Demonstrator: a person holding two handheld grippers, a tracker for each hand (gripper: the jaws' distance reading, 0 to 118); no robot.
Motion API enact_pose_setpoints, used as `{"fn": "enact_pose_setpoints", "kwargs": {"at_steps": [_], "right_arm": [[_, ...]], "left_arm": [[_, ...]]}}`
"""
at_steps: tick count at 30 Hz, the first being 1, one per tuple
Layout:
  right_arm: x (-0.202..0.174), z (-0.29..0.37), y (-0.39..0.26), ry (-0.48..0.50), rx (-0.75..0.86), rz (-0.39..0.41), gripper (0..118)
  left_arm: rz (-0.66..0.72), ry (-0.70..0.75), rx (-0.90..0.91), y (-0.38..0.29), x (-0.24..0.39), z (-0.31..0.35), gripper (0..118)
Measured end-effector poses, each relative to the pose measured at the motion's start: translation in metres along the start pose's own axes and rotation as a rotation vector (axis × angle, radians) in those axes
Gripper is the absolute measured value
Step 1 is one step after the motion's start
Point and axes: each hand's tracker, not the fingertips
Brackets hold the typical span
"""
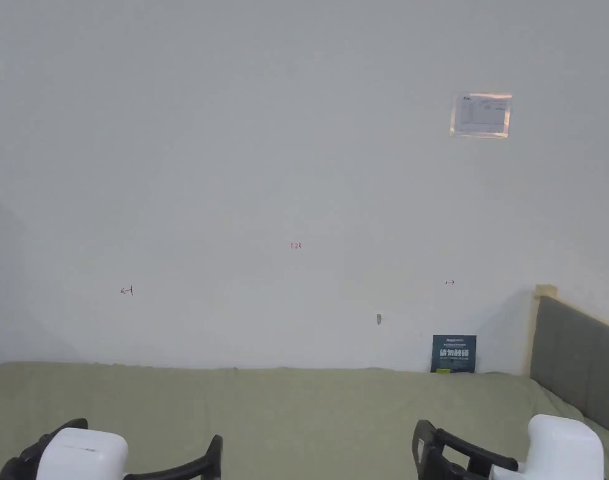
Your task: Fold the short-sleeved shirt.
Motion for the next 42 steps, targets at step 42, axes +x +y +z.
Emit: {"fn": "enact_pose_setpoints", "kwargs": {"at_steps": [42], "right_arm": [[-0.010,-0.001,0.005,-0.059,-0.025,0.003,117]], "left_arm": [[0.017,-0.003,0.000,-0.002,0.001,-0.003,118]]}}
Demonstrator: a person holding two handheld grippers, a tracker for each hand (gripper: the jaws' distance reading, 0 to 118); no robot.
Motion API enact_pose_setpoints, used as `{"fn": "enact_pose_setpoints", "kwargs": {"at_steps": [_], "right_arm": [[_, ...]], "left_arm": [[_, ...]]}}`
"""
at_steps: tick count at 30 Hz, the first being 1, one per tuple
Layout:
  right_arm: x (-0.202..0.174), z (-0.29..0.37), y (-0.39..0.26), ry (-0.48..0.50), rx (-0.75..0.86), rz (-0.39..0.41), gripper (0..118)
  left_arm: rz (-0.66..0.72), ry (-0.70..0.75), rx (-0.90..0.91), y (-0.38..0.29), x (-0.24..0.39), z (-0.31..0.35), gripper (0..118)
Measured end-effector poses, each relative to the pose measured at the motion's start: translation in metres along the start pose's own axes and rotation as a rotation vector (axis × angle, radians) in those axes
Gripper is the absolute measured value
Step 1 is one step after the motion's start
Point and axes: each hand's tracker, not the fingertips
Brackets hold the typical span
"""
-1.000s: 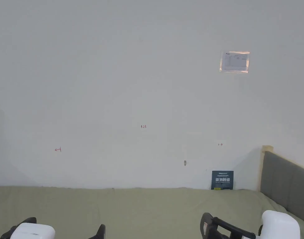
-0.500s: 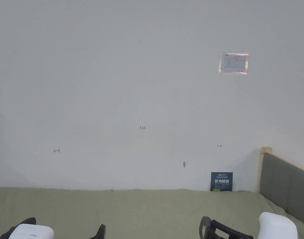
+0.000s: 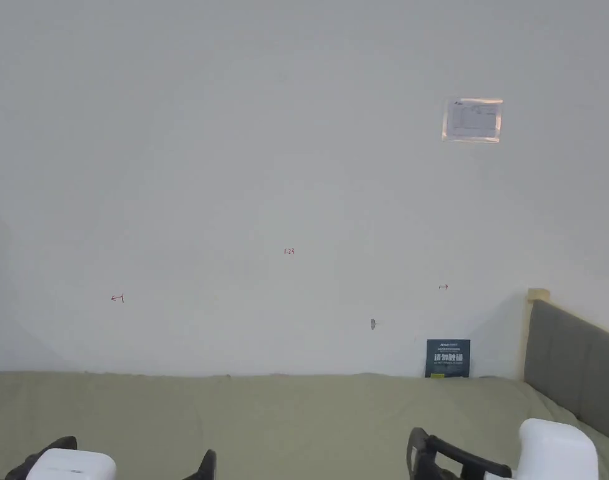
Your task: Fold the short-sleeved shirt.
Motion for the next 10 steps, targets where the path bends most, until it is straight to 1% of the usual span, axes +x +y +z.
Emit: {"fn": "enact_pose_setpoints", "kwargs": {"at_steps": [2,4,7,10], "right_arm": [[0.003,-0.003,0.002,0.022,-0.038,-0.002,117],[0.002,-0.001,0.001,0.038,-0.074,0.016,117],[0.003,0.003,-0.005,0.141,-0.046,0.028,117],[0.008,0.005,-0.009,0.210,-0.027,0.015,117]], "left_arm": [[0.000,0.001,0.003,0.000,0.000,0.000,118],[0.003,-0.002,0.000,0.000,0.001,-0.001,118],[0.000,0.002,0.000,-0.001,0.002,-0.001,118],[-0.002,0.001,-0.002,-0.002,0.003,-0.002,118]]}}
